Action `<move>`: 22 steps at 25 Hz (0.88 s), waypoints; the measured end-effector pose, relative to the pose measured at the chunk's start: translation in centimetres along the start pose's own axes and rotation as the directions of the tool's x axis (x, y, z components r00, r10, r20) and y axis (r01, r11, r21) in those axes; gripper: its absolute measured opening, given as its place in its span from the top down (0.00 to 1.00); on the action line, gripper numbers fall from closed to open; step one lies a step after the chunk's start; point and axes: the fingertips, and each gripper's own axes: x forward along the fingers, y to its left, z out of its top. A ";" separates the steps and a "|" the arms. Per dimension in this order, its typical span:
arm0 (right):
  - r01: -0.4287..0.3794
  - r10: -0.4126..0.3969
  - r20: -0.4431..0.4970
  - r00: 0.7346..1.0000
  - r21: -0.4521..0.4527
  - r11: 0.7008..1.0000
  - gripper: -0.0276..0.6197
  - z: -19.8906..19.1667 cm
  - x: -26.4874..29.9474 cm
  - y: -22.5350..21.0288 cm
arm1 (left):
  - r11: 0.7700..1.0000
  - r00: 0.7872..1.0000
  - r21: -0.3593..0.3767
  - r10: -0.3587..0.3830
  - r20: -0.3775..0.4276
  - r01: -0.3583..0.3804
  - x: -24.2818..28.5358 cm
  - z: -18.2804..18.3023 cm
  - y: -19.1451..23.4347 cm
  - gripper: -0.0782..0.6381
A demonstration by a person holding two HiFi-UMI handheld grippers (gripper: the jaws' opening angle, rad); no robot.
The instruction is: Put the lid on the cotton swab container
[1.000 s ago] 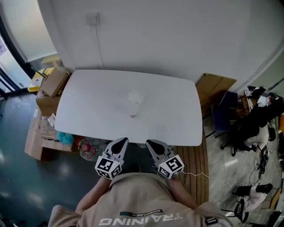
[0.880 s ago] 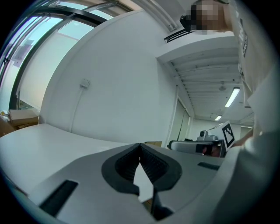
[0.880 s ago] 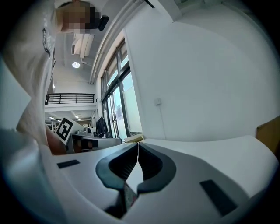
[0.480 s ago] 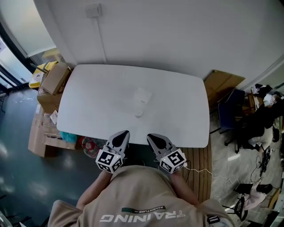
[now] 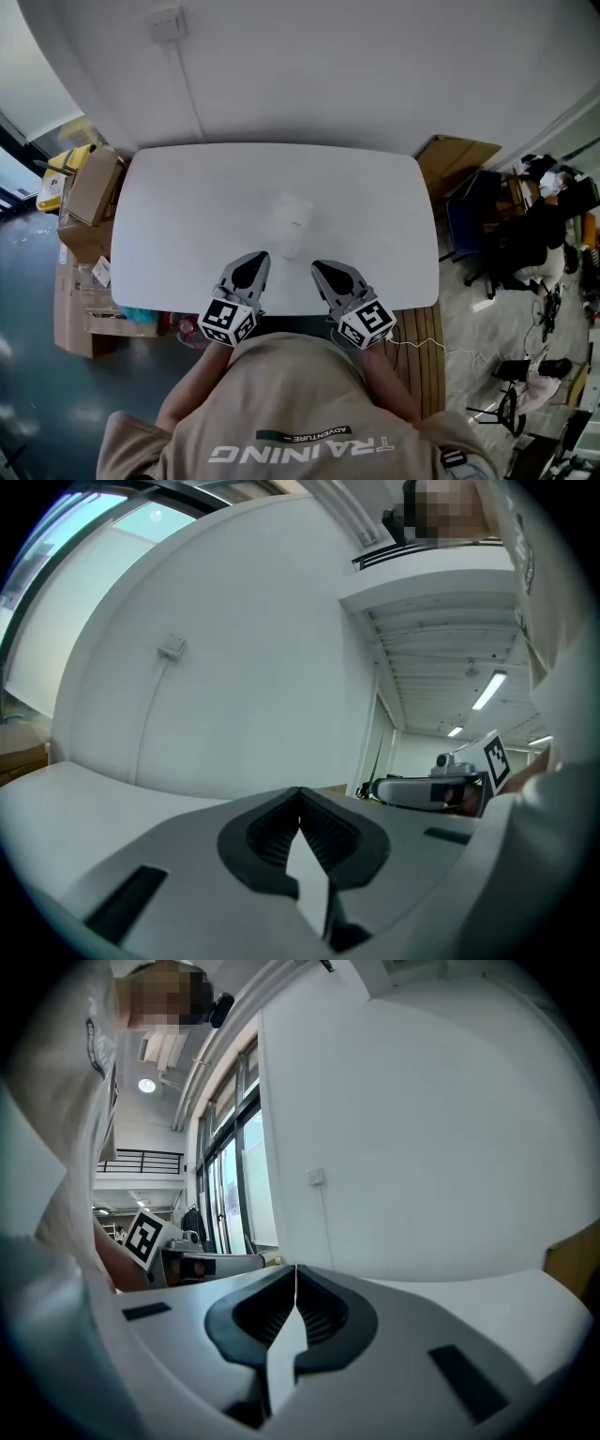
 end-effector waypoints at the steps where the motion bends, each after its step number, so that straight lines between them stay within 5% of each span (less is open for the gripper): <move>1: 0.008 -0.008 -0.008 1.000 0.005 1.000 0.93 -0.1 0.5 -0.3 | 1.000 1.000 -0.005 -0.014 -0.010 0.014 0.4 -0.1 0.3 0.87; 10: 0.073 -0.071 -0.085 0.994 0.024 0.997 0.93 -1.5 3.7 -1.8 | 0.993 0.992 -0.032 -0.116 -0.052 0.114 3.0 -1.1 2.7 0.87; 17: 0.018 -0.011 -0.184 0.983 0.037 0.999 0.93 -3.0 5.8 -2.8 | 0.994 0.996 -0.072 -0.083 -0.045 0.080 4.2 -1.2 3.7 0.87; 22: -0.062 0.039 -0.372 0.927 -0.050 0.997 0.93 -7.2 7.7 -3.3 | 0.996 0.997 -0.081 -0.034 -0.065 0.028 4.3 -1.8 4.4 0.87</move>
